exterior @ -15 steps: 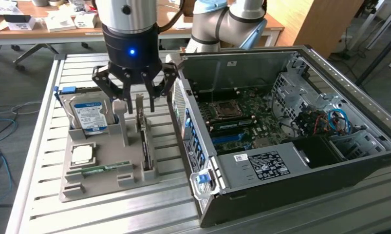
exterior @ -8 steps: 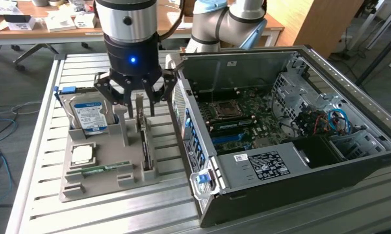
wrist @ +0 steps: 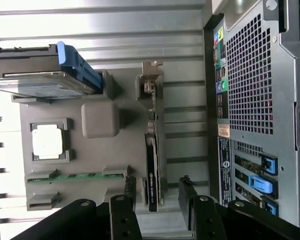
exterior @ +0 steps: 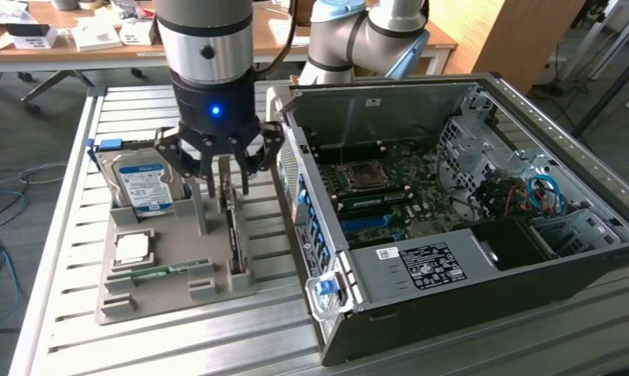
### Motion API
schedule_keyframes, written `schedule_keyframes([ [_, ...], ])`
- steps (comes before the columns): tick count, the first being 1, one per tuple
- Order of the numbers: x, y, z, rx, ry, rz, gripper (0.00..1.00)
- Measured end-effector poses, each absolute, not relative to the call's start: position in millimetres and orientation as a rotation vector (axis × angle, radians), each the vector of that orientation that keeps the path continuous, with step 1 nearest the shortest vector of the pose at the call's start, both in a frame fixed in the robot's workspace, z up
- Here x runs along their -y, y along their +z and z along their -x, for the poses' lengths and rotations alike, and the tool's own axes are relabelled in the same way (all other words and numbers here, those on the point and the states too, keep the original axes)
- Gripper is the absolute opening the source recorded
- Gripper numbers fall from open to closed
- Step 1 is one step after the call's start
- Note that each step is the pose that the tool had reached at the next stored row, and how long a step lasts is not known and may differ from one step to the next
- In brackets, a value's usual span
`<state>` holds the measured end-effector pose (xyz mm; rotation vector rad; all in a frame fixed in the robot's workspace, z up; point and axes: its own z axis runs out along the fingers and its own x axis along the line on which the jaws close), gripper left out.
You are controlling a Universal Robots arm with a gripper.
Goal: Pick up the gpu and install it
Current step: 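Pick up the gpu and move the gpu toward the slot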
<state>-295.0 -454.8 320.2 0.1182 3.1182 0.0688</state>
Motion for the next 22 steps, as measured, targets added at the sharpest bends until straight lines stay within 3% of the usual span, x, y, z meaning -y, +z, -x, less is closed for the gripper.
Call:
schedule_keyframes([
  [22, 454.8, 280.3, 295.0, -3.122, 0.069, -0.119, 0.47],
])
